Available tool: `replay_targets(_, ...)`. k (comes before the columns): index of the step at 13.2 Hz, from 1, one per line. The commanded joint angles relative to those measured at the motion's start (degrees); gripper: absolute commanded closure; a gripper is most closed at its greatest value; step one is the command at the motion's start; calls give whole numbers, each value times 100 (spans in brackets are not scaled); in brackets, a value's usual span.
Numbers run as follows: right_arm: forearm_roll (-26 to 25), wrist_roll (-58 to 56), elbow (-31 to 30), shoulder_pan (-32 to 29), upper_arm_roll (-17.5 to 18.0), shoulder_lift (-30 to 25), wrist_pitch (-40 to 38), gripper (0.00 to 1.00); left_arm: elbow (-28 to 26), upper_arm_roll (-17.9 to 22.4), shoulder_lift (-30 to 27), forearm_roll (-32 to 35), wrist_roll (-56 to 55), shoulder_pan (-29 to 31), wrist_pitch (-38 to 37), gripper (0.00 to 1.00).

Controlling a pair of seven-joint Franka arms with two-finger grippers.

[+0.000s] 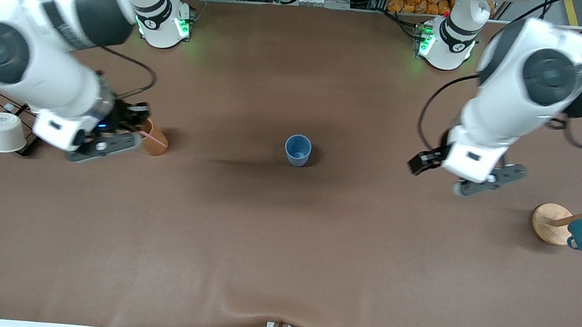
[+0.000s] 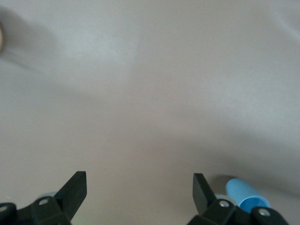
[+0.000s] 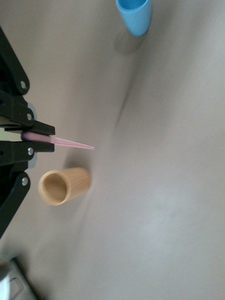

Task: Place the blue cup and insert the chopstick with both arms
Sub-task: 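Release the cup and withdraw the left gripper while the right gripper brings the chopstick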

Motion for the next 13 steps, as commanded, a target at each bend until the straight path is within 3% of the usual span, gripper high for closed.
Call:
replay_targets(1,-15,72,64,553,-26,39,511,100,33,506,-402,-138,1030,21,-595,0)
replay_targets(5,-32,1273,55,1563,-26,145,1206,100,7,1448,-736,-270,3010,64,-1097,0)
replay_targets(8,-67,2178,47,2267,-35,311,1601,100,-81,1660,-982,-296,3704,249,-1089,0)
replay_targets(13,-261,2945,47,2778,-35,689,1813,100,-240,1731,-1203,-209,3787,197,-1046,0)
